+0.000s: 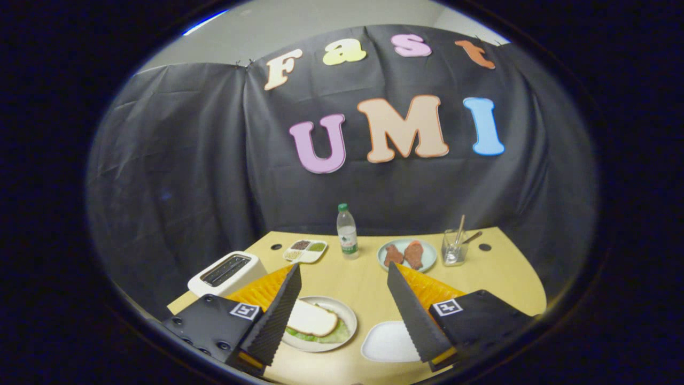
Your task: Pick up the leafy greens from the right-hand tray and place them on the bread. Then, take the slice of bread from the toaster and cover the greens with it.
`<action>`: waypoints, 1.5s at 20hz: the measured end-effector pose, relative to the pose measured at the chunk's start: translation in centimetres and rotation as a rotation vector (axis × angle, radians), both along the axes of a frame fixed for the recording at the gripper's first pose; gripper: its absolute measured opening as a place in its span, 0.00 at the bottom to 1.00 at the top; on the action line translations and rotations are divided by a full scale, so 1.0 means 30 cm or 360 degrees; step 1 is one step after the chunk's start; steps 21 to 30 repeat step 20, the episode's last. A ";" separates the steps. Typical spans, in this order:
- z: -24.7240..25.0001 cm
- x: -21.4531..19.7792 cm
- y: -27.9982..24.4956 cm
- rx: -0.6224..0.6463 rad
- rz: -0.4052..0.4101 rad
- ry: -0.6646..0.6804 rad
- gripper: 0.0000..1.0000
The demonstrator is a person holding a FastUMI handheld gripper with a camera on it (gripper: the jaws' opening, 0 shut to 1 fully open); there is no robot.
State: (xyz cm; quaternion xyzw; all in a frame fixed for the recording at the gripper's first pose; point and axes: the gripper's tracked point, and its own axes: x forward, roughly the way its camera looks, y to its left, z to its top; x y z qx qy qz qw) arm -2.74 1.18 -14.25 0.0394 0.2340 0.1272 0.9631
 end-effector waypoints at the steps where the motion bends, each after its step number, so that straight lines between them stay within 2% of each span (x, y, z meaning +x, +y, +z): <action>1: 0.037 0.000 -0.005 -0.0010 -0.0012 -0.0052 1.00; 6: 0.226 0.029 -0.081 -0.0117 -0.0193 -0.0361 1.00; 11: 0.289 0.015 -0.150 -0.0232 -0.0331 -0.0462 1.00; 20: 0.343 0.043 -0.197 -0.0252 -0.0423 -0.0514 1.00; 30: 0.343 0.043 -0.197 -0.0252 -0.0423 -0.0514 1.00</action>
